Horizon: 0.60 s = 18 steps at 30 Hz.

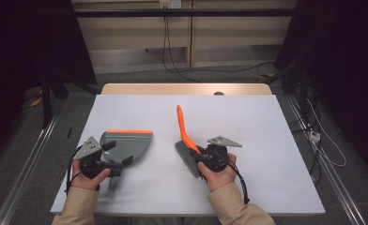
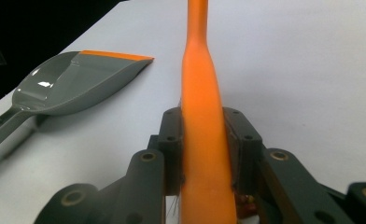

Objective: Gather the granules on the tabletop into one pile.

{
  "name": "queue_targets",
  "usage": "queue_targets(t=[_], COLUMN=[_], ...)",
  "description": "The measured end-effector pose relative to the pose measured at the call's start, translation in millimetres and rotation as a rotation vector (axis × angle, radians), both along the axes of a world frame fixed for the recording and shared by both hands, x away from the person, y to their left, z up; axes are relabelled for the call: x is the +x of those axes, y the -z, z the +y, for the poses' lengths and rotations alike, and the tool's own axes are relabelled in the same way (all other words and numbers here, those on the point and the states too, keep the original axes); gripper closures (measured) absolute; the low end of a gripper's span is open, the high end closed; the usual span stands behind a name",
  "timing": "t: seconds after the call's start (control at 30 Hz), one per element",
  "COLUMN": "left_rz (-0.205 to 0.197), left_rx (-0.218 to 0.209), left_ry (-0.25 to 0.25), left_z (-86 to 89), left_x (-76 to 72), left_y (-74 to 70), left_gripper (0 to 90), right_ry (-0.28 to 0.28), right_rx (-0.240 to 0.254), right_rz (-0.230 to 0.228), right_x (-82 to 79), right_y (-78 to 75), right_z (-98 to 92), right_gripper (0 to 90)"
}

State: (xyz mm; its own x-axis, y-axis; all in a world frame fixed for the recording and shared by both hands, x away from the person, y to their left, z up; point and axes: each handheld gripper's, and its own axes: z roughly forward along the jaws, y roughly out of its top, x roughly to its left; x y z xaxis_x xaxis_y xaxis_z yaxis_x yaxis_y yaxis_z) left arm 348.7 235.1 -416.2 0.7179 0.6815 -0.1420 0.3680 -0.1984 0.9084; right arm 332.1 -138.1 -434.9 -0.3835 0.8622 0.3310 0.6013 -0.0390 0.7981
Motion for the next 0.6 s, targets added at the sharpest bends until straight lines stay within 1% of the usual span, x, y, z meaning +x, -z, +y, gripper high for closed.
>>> queue_targets(t=[0.1,0.3,0.5,0.6], left_rz=[0.002,-0.001,0.0,0.001], left_rx=[0.003,0.005,0.002,0.001], left_ry=[-0.001,-0.003,-0.001,-0.003], left_z=[-0.2,0.0,-0.9,-1.2], left_x=[-0.2,-0.5,-0.4,-0.1], left_y=[0.0,-0.3,0.2,0.3], left_gripper=[5.7,5.8,5.8,5.7], right_ry=[0.006,0.025,0.032,0.034], right_rx=[-0.004,0.005,0.013,0.028], right_rz=[-0.002,0.003,0.002,0.005], right_x=[-2.3,-5.2,-7.0,-6.3], right_y=[-0.4,0.3,0.1,-0.1], right_z=[-4.6,-12.2,-17.3,-20.1], right_gripper=[71.4,71.4,71.4,71.5])
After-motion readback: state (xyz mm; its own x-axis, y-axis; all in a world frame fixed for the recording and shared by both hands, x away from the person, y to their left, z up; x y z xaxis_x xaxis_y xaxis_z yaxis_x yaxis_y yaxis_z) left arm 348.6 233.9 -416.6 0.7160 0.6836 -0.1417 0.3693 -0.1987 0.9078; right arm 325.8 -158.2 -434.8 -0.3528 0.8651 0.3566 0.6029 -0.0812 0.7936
